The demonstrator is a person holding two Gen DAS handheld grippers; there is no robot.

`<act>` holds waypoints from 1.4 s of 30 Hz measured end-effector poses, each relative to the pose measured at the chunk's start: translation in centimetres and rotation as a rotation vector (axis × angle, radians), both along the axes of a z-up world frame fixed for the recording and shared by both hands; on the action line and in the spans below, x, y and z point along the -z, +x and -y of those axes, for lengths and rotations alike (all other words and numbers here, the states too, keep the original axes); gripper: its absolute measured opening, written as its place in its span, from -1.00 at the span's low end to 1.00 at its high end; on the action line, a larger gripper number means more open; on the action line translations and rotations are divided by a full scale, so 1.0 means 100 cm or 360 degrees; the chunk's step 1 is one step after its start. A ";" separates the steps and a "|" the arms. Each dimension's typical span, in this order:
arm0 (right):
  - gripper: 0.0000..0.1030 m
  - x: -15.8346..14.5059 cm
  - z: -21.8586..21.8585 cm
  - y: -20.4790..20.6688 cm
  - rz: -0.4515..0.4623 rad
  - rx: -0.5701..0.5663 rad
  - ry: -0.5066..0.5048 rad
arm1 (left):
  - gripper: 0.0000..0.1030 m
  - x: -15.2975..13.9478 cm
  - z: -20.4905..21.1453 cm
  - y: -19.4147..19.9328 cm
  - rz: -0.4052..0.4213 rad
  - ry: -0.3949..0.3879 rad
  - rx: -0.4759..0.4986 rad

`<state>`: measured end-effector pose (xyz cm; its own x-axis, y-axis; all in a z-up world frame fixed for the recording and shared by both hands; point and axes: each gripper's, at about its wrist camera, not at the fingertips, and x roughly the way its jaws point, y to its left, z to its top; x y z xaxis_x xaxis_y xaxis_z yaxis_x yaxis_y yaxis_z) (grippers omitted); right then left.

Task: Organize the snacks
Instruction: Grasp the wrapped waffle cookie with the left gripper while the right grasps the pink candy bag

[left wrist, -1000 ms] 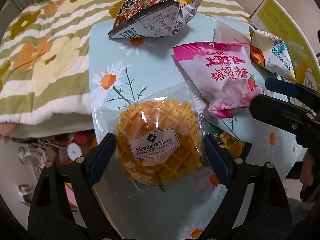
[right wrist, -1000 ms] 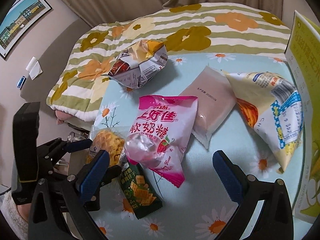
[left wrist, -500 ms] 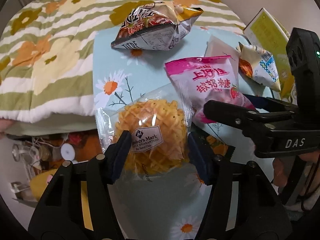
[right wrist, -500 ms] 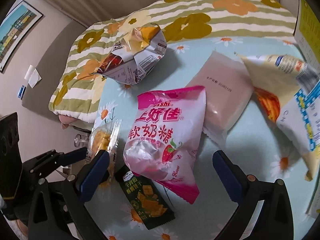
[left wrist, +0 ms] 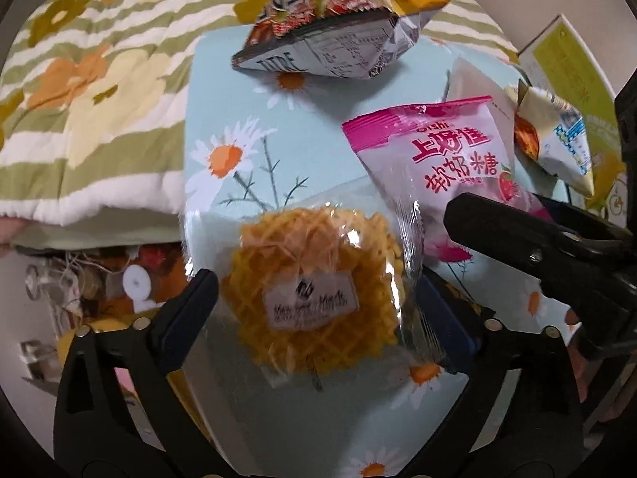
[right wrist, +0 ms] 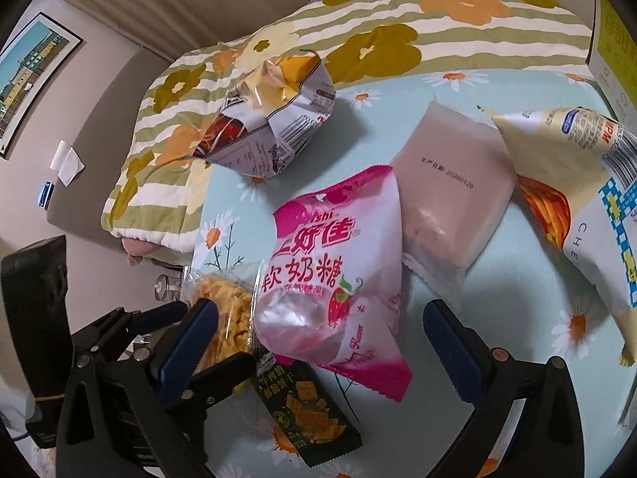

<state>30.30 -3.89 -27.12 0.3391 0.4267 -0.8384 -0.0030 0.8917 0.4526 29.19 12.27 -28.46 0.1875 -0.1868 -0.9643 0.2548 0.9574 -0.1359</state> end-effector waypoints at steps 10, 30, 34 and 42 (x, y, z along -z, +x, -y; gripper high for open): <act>0.99 0.005 0.001 0.007 -0.0026 0.0003 0.0023 | 0.70 -0.003 0.000 -0.002 0.0051 0.0036 0.0110; -0.11 -0.005 -0.013 0.002 0.0080 -0.0148 -0.0158 | 0.00 -0.027 -0.003 -0.005 0.0107 -0.0048 0.0099; -0.11 -0.017 -0.006 -0.004 0.0138 -0.0135 -0.0115 | -0.12 -0.035 -0.008 -0.008 0.0104 -0.0105 0.0063; -0.11 -0.033 0.012 -0.011 0.0191 -0.0051 -0.0043 | -0.32 -0.059 -0.017 -0.013 0.0112 -0.0264 0.0012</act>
